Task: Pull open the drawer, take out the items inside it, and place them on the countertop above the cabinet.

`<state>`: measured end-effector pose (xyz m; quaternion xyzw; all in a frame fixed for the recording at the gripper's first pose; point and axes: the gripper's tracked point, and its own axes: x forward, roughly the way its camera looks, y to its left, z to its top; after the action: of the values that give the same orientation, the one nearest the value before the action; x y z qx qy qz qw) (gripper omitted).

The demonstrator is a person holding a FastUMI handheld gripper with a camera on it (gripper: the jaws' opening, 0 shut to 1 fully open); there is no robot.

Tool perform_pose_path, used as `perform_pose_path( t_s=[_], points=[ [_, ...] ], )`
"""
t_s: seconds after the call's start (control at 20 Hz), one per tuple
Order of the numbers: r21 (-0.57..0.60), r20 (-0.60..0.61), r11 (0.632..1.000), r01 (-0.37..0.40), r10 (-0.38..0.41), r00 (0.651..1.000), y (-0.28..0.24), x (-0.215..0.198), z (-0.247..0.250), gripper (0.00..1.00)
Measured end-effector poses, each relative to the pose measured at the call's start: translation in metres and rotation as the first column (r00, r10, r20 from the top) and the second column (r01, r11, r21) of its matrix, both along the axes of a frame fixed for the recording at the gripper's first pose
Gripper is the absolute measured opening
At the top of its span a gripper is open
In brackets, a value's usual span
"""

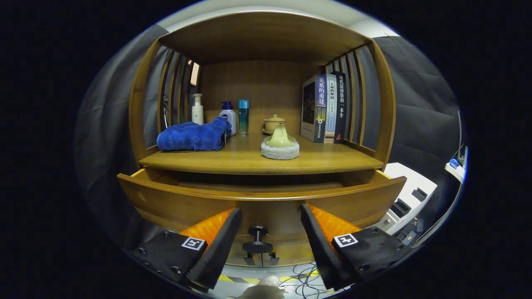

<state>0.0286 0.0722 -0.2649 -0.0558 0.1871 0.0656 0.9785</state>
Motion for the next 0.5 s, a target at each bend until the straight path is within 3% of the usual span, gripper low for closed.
perform_pose_path(
  t_s=[0.5],
  points=[
    [0.006, -0.001, 1.0, 0.001, -0.001, 1.0, 0.004, 0.034, -0.003, 0.97]
  ],
)
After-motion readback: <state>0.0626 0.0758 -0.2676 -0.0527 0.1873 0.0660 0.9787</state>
